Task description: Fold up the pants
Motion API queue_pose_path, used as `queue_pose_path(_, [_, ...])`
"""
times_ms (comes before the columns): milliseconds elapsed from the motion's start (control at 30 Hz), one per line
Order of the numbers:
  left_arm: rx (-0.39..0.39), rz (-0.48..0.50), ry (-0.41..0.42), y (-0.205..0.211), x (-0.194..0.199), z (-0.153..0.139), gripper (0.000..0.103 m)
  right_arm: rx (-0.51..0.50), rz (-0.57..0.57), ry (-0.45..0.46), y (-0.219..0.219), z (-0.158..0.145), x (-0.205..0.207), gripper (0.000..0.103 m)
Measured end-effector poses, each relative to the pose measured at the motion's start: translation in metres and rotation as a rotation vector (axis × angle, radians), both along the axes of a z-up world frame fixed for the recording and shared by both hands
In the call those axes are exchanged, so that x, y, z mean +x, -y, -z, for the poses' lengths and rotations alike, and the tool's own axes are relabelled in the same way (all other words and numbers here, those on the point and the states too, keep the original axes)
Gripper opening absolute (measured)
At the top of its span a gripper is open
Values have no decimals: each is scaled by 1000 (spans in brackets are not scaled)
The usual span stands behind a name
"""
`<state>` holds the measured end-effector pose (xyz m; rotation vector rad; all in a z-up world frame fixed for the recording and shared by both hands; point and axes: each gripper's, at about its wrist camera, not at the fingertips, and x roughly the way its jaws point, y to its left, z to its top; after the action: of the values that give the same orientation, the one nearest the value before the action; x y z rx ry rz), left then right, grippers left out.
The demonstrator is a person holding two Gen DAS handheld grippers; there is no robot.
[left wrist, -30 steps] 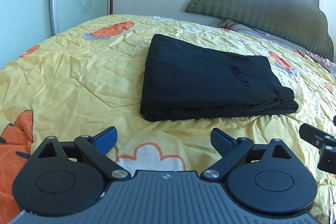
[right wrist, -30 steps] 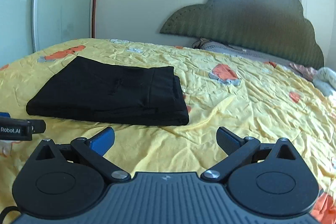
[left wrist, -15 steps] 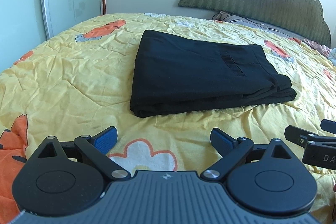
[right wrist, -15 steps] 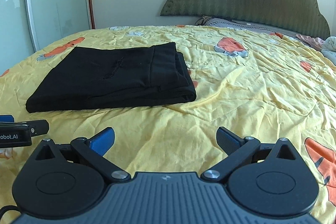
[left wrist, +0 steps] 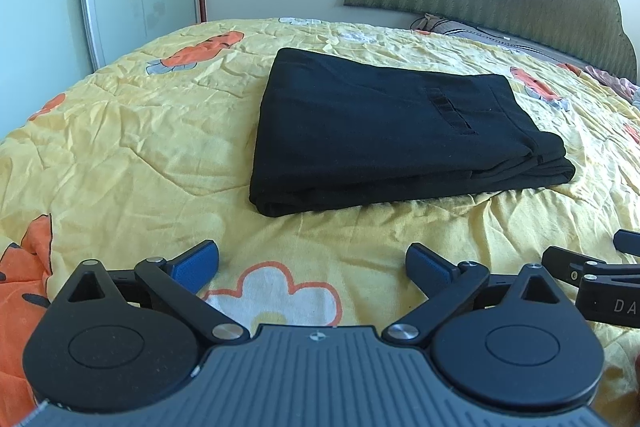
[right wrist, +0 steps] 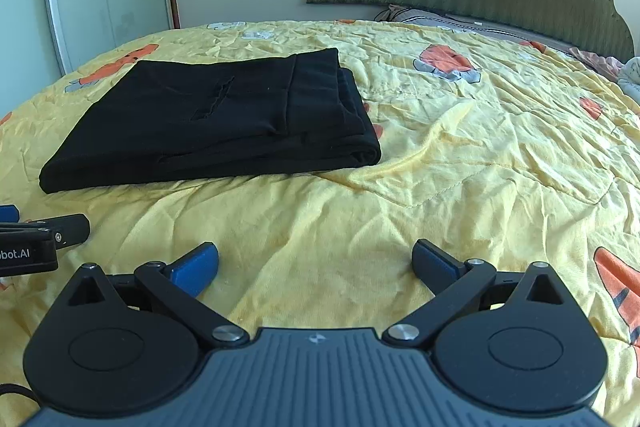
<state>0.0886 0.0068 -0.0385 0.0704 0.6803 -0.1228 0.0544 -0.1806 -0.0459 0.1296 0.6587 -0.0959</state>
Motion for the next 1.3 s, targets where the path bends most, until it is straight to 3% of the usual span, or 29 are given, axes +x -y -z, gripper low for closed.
queue_pose_path(633, [8, 4, -1, 1, 1, 1, 103, 0, 0, 0, -1, 0, 0, 103])
queue_pose_path(867, [55, -5, 26, 8, -3, 2, 103, 1, 0, 0, 0, 0, 0, 103])
queue_pose_path(1000, [6, -5, 4, 1, 0, 3, 103, 0, 0, 0, 0, 0, 0, 103])
queue_pose_path(1300, [11, -2, 5, -7, 1, 3, 103, 1, 0, 0, 0, 0, 0, 103])
